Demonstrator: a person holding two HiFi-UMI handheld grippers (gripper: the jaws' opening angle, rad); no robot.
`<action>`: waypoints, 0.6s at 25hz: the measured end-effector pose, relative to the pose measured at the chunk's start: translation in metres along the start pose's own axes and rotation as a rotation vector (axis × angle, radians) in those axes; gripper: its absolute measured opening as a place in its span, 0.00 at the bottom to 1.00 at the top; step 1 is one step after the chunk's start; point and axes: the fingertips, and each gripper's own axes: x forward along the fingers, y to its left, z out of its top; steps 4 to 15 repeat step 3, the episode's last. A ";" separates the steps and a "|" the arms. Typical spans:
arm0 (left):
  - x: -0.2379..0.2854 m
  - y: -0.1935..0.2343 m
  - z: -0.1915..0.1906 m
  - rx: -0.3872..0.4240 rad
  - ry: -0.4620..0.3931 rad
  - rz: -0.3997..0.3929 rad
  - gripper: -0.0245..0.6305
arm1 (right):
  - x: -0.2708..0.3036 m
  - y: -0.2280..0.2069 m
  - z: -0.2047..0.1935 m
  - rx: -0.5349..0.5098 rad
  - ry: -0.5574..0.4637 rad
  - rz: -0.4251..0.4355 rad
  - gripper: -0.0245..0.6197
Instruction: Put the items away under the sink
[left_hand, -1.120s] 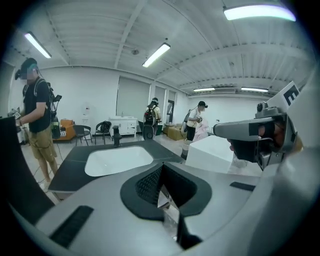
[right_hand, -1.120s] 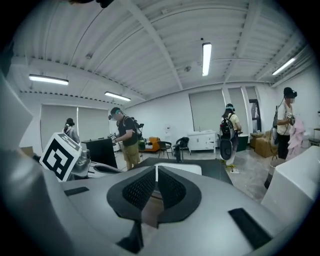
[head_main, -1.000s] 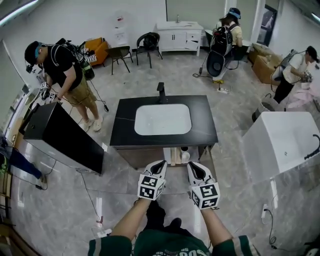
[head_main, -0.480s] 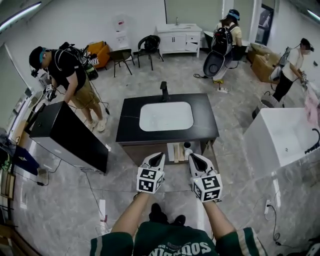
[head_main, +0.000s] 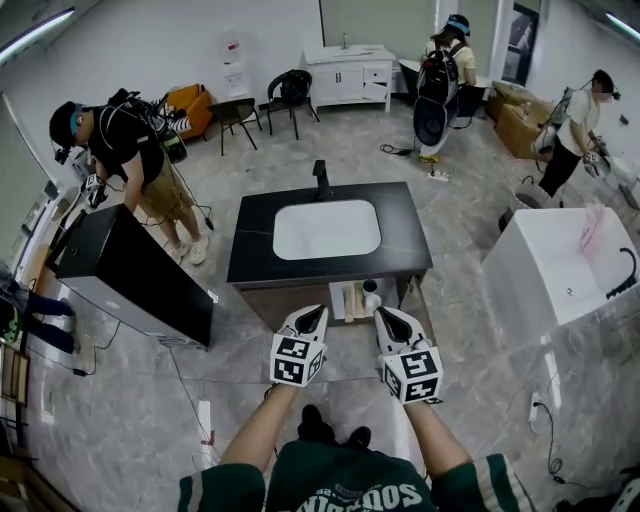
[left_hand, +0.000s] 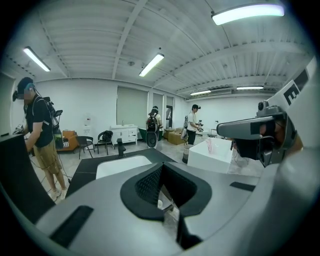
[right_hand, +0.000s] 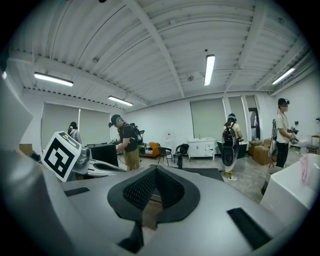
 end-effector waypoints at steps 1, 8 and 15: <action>0.001 -0.002 0.000 -0.001 -0.001 -0.003 0.05 | -0.002 -0.001 0.000 0.000 0.000 -0.001 0.10; 0.006 -0.008 0.000 -0.005 -0.007 -0.010 0.05 | -0.005 -0.006 0.002 -0.006 -0.001 -0.003 0.10; 0.006 -0.008 0.000 -0.005 -0.007 -0.010 0.05 | -0.005 -0.006 0.002 -0.006 -0.001 -0.003 0.10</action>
